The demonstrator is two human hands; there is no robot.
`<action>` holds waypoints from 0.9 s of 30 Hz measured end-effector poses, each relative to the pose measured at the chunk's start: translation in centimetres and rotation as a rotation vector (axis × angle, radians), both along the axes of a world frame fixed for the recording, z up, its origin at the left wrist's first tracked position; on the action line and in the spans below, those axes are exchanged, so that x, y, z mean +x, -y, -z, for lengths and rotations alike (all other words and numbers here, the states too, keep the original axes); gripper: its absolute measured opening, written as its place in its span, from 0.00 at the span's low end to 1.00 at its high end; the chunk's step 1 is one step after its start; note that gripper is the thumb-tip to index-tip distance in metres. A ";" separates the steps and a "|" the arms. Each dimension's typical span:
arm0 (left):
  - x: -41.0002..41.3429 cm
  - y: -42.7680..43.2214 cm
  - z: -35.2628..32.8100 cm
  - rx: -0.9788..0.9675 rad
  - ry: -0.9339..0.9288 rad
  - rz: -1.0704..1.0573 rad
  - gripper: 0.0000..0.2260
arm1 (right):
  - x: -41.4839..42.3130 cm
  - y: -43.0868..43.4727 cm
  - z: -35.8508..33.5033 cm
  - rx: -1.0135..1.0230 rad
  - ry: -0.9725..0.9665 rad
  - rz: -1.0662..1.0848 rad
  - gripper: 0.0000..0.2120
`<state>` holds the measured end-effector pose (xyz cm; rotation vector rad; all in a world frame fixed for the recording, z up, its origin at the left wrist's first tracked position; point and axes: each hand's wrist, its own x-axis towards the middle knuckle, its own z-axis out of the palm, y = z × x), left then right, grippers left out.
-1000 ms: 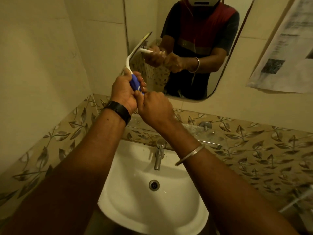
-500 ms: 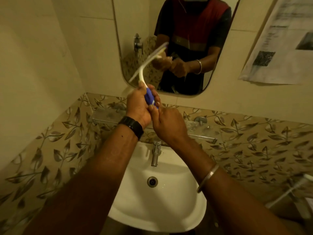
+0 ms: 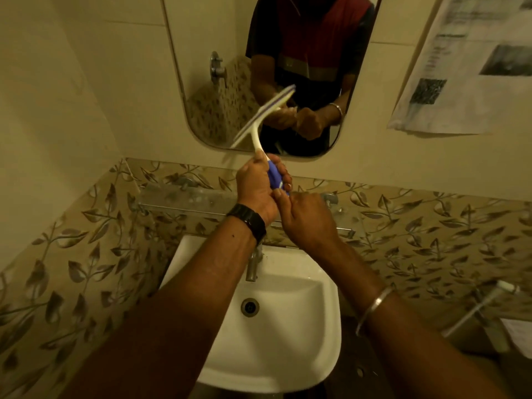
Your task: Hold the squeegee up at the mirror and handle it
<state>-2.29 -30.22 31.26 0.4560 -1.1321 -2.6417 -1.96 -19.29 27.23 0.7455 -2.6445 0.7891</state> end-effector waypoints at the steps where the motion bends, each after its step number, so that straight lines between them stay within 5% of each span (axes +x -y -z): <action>1: 0.2 -0.5 0.4 -0.006 0.009 0.010 0.17 | 0.3 -0.6 0.2 -0.010 0.017 -0.006 0.24; 11: -0.4 0.7 -7.6 -0.013 -0.179 -0.162 0.18 | -3.1 1.2 -7.8 -0.103 -0.160 -0.161 0.29; 22: 0.0 -5.8 0.6 -0.153 0.034 -0.111 0.16 | -1.2 -4.3 3.4 -0.262 0.052 -0.108 0.25; 27: 0.4 -5.5 -2.8 -0.241 -0.118 -0.158 0.17 | -1.5 -3.7 -0.2 -0.315 -0.072 -0.132 0.27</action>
